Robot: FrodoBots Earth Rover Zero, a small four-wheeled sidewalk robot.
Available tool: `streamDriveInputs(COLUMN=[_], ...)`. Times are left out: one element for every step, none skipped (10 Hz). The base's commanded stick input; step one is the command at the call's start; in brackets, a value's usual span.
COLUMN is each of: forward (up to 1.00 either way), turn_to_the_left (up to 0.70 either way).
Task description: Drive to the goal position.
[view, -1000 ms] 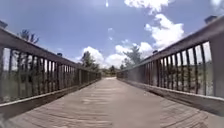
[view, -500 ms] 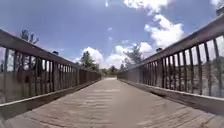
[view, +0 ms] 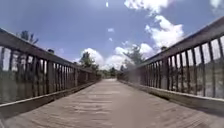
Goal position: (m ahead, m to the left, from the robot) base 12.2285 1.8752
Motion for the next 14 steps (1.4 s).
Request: streamDriveInputs(forward=[0.45, 0.45, 0.45, 0.45, 0.45, 0.45, 0.45, 0.45, 0.45, 0.45, 0.45, 0.45, 0.45, 0.45], turn_to_the_left=[0.0, 0.0, 0.0, 0.0, 0.0, 0.0, 0.0, 0.0, 0.0, 0.0, 0.0, 0.0, 0.0, 0.06])
